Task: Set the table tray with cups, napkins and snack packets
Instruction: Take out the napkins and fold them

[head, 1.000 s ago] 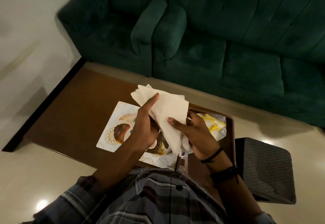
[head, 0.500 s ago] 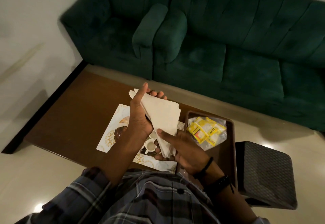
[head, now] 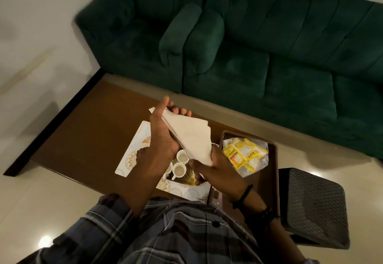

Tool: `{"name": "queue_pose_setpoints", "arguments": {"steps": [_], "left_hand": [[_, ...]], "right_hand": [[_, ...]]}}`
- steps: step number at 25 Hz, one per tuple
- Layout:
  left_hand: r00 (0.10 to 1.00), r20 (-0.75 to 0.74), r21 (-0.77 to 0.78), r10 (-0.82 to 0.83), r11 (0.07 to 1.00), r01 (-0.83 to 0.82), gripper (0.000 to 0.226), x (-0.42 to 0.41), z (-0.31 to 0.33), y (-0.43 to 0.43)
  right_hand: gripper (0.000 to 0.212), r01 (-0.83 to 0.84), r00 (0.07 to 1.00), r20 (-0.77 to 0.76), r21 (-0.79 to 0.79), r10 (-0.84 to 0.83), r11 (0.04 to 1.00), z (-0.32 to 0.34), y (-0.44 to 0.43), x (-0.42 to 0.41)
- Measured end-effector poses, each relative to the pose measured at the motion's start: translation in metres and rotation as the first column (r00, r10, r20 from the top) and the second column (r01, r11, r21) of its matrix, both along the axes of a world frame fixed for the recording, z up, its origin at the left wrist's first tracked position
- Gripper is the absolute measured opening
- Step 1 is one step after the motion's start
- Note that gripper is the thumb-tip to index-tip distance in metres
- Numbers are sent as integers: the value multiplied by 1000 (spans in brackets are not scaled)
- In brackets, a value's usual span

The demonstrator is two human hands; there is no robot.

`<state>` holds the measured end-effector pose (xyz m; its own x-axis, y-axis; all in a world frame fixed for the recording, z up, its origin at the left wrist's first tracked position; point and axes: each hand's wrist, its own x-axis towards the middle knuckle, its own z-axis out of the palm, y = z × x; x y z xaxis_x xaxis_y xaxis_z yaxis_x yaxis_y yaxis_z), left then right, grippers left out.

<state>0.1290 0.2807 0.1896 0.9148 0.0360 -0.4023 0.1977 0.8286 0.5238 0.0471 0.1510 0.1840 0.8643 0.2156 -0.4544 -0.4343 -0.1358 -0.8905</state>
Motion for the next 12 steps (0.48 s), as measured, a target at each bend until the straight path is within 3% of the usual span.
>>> {"name": "queue_pose_setpoints", "arguments": {"steps": [2,4,6,8,12], "left_hand": [[1000,-3,-32,-4,999,4,27,1,0,2],[1000,1,-56,-22,998,22,29,1,1,3],[998,16,-67,-58,996,59,27,1,0,3],[995,28,-31,-99,995,100,26,0,-4,6],[978,-86,98,-188,976,196,53,-15,-18,7]], "right_hand": [[42,10,1000,-26,105,-7,994,0,-2,0],[44,73,988,-156,342,-20,937,1,-5,1],[43,161,974,-216,437,-70,885,0,-5,3],[35,231,971,-164,426,-177,875,-5,-4,5],[41,281,953,40,246,-300,927,-10,-6,13]]}}
